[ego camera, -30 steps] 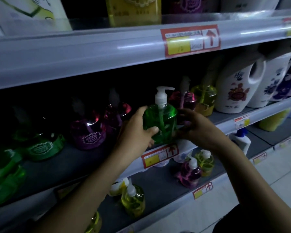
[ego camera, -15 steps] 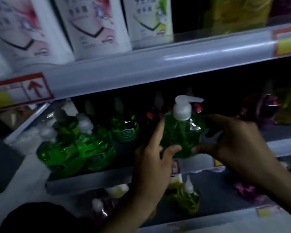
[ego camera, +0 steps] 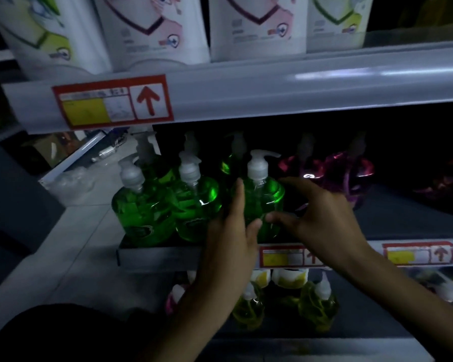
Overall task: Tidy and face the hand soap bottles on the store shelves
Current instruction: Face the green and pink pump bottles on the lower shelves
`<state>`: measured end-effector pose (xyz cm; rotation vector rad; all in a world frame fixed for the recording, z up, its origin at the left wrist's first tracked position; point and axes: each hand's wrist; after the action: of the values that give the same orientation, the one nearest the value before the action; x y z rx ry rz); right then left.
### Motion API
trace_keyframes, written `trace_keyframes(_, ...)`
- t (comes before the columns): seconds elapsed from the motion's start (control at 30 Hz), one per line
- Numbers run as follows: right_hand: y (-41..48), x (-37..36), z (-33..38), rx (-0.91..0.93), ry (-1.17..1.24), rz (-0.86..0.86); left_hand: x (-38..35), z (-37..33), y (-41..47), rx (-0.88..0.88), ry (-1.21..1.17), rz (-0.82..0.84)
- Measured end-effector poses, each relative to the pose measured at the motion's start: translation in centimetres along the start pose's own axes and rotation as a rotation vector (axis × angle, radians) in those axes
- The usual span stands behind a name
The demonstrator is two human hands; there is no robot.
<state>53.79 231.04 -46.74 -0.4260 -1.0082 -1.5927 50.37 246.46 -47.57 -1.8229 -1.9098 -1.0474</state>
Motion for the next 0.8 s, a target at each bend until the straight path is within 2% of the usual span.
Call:
trace_keyframes(0.07, 0.1, 0.2, -0.2, 0.026, -0.034, 0.001, 1.8, -1.1, -0.3, -0.085, 0.231, -0.025)
trace_keyframes(0.17, 0.1, 0.3, -0.1, 0.117, 0.034, 0.064, 5.6, -1.2, -0.6, -0.218, 0.41, -0.238)
trace_keyframes(0.2, 0.0, 0.2, 0.0, 0.148, 0.04, 0.106, 6.4, -0.6, -0.5, -0.199, 0.466, -0.255)
trace_keyframes(0.27, 0.0, -0.3, 0.2, 0.192, -0.01, 0.181, 7.3, 0.8, -0.3, -0.105, 0.552, -0.158)
trace_keyframes(0.37, 0.0, -1.0, 0.7, 0.205, -0.084, 0.195, 7.1, 1.8, 0.0, -0.048, 0.591, -0.045)
trace_keyframes(0.67, -1.3, -3.3, 1.5, 0.22, -0.006, 0.126, 6.5, 1.7, 0.0, -0.058, 0.6, -0.082)
trace_keyframes(0.73, -1.7, -2.6, 1.2, 0.217, 0.032, 0.159, 6.0, 1.3, 0.0, -0.08, 0.549, -0.129)
trace_keyframes(0.8, -1.7, -1.0, 0.7, 0.209, 0.05, 0.092, 5.3, 0.7, 0.0, -0.215, 0.492, -0.289)
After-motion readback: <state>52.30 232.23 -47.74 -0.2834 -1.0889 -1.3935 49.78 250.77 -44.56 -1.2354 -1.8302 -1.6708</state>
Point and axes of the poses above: each hand's wrist, its own y-axis towards the middle knuckle, its own x-axis out of the back of the hand, z = x × y, and after that the axes turned 8 degrees about -x, right-handed
